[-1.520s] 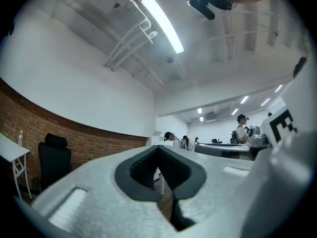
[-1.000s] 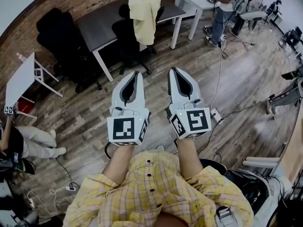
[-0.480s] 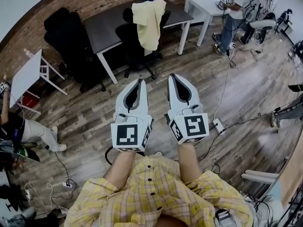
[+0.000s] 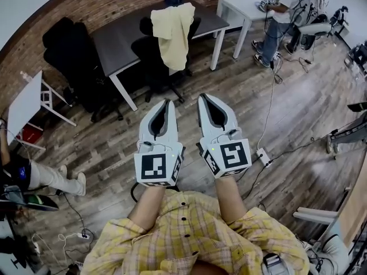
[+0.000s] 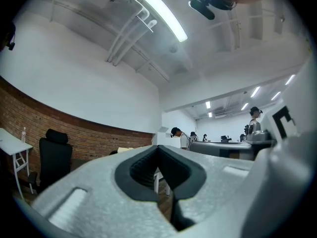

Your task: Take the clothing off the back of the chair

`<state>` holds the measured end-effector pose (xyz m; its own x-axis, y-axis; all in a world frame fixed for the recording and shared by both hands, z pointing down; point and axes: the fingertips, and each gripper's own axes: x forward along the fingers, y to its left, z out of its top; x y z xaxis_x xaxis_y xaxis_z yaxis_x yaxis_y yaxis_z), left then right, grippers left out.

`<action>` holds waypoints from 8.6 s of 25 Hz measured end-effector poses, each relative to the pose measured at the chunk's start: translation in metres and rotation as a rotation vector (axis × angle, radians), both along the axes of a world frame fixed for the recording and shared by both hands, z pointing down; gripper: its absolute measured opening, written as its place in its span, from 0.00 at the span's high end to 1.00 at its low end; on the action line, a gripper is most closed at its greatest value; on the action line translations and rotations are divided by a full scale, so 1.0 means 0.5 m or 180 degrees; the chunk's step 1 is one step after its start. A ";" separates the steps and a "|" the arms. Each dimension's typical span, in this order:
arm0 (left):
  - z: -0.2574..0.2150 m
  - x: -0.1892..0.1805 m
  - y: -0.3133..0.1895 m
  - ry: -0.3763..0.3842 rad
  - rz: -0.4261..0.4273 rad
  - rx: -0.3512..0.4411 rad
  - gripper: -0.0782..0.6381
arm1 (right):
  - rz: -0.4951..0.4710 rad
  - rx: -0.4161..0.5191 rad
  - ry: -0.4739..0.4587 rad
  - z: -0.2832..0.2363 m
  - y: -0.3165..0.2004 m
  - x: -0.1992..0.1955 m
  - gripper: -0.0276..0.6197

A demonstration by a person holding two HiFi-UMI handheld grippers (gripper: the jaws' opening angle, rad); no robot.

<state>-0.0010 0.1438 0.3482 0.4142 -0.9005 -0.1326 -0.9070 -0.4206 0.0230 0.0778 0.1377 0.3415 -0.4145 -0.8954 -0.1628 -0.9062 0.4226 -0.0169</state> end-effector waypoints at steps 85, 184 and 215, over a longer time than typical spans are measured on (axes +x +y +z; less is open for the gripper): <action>-0.039 0.004 -0.917 0.0207 -0.0039 -0.0233 0.89 | -0.0295 -0.0757 0.0524 0.003 -1.141 -0.040 0.60; -0.033 -0.015 -0.809 0.0168 0.0111 -0.0237 0.89 | 0.0049 -0.0668 0.0034 -0.066 -1.058 -0.023 0.74; -0.039 0.006 -0.785 0.0145 0.0284 -0.0258 0.89 | 0.0189 -0.0484 -0.0083 -0.080 -0.838 0.003 0.73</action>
<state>0.0020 -0.2486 0.3288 0.4884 -0.8688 -0.0815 -0.8632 -0.4947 0.1005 0.0793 -0.2811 0.3014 -0.3575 -0.9333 -0.0336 -0.9279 0.3591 -0.1004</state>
